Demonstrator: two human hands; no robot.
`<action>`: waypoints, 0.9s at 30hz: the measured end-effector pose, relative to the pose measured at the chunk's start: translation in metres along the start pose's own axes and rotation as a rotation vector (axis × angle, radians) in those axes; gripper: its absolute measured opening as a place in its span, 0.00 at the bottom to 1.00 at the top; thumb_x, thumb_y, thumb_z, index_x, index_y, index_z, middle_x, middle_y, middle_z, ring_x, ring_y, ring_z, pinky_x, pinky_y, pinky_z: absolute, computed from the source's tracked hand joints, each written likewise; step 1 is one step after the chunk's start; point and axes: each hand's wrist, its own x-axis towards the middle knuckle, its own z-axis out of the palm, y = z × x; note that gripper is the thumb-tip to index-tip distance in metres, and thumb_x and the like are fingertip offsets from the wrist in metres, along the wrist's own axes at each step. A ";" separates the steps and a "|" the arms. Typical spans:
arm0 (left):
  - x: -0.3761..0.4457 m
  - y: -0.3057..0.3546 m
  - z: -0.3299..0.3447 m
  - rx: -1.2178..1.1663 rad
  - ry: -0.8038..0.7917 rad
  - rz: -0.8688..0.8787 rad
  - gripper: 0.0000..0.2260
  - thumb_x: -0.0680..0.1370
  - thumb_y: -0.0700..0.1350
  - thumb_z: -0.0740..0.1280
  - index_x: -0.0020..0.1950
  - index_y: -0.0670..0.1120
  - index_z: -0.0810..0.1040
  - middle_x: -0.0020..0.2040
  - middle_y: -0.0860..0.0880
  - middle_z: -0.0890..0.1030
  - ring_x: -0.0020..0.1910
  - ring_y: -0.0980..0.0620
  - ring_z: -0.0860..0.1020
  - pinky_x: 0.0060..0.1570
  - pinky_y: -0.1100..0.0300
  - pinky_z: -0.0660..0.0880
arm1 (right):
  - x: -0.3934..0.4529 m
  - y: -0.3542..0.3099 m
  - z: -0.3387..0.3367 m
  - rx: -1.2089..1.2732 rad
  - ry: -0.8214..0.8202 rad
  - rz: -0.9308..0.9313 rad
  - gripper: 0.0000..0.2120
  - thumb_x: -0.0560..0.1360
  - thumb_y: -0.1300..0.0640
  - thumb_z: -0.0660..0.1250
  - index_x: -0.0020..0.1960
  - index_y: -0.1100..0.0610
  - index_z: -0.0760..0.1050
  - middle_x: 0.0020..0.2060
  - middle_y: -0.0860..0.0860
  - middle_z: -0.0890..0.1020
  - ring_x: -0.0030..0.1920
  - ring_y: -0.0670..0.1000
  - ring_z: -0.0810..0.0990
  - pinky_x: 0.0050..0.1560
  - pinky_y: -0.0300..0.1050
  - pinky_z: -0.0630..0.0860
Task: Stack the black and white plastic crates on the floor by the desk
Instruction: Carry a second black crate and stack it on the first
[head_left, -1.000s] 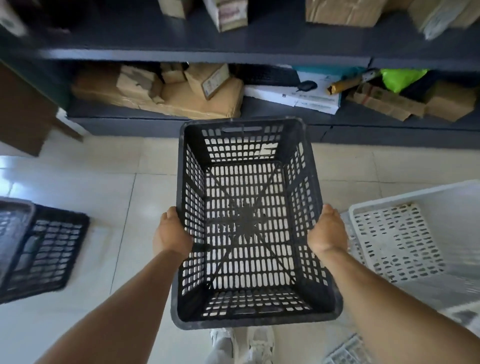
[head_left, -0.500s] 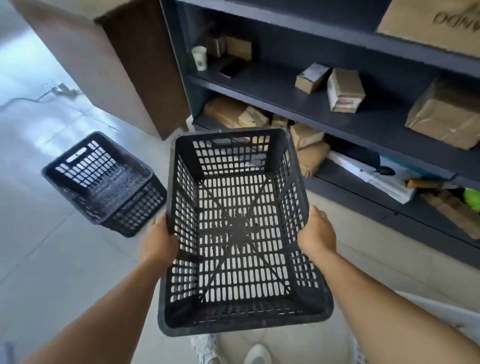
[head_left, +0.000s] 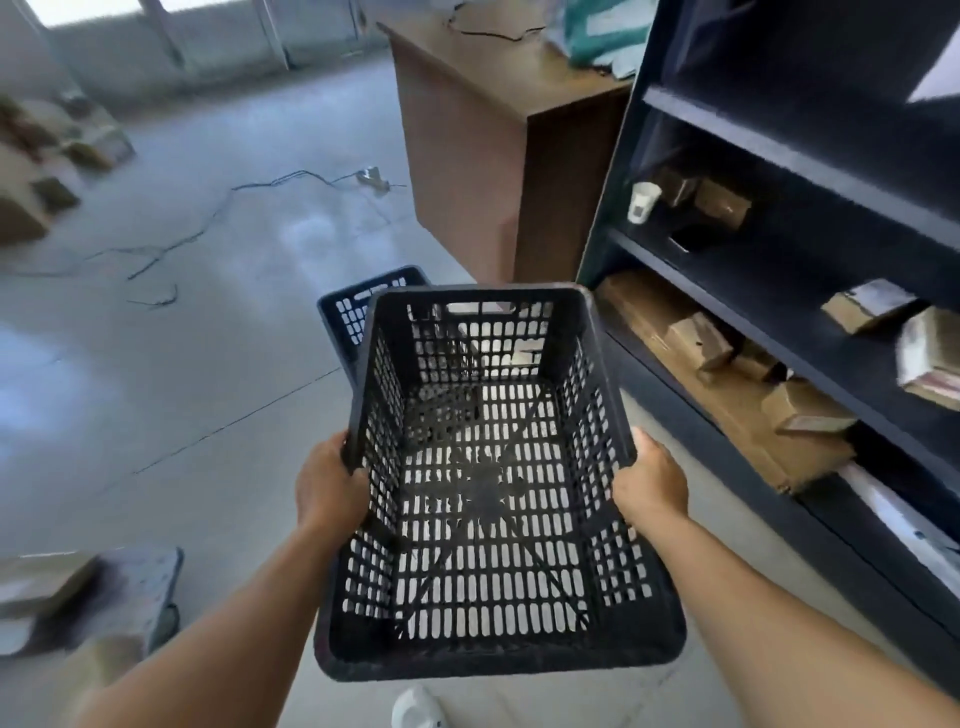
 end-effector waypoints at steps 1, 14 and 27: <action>0.007 -0.007 -0.007 -0.011 0.015 -0.018 0.16 0.72 0.33 0.63 0.58 0.44 0.77 0.49 0.44 0.81 0.44 0.45 0.76 0.50 0.49 0.77 | 0.001 -0.014 0.005 -0.004 -0.005 -0.014 0.30 0.74 0.72 0.56 0.74 0.54 0.64 0.69 0.54 0.73 0.66 0.58 0.73 0.63 0.48 0.71; 0.092 -0.052 -0.070 -0.082 0.141 -0.196 0.18 0.73 0.34 0.64 0.62 0.45 0.77 0.55 0.43 0.82 0.52 0.42 0.78 0.54 0.52 0.73 | 0.039 -0.152 0.057 -0.058 -0.035 -0.165 0.29 0.74 0.70 0.54 0.71 0.51 0.69 0.65 0.52 0.77 0.63 0.57 0.75 0.60 0.48 0.74; 0.215 -0.024 -0.059 -0.105 0.213 -0.312 0.15 0.72 0.33 0.63 0.57 0.43 0.78 0.49 0.44 0.83 0.42 0.48 0.73 0.45 0.58 0.68 | 0.167 -0.262 0.087 -0.109 -0.148 -0.289 0.29 0.74 0.67 0.57 0.73 0.51 0.67 0.67 0.53 0.75 0.65 0.59 0.74 0.62 0.48 0.72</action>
